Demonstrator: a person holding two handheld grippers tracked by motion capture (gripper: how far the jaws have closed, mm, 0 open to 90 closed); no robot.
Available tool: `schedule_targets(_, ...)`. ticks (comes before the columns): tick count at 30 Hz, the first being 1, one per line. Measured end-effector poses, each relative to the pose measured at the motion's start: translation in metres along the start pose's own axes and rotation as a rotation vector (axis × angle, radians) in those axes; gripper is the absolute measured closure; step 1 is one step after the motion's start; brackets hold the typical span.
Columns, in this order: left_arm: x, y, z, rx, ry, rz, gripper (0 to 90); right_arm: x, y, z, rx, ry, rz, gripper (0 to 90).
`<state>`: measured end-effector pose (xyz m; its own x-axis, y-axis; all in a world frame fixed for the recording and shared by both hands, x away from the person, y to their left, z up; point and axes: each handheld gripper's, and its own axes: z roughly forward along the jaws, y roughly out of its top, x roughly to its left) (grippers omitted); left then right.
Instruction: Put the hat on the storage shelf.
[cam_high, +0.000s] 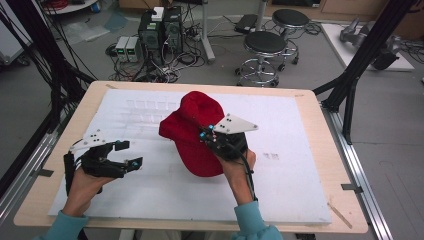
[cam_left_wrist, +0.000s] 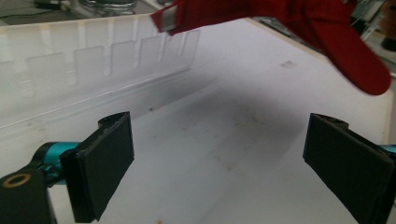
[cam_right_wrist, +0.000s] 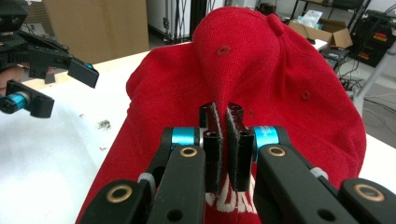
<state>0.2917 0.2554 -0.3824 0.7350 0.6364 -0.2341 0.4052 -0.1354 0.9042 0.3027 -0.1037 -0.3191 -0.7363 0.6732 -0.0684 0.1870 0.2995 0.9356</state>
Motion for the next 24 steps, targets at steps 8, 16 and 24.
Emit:
schedule_targets(8,-0.015,0.013,0.019,0.008,-0.091,-0.033,9.3,0.008,0.006,0.008,-0.016,0.014,-0.021,86.5)
schedule_targets(16,-0.026,0.019,0.036,-0.012,-0.217,-0.087,12.7,0.015,0.009,0.012,-0.038,0.023,-0.042,86.5)
schedule_targets(24,-0.030,0.020,0.047,-0.019,-0.292,-0.123,18.7,0.020,0.011,0.014,-0.062,0.031,-0.057,86.5)
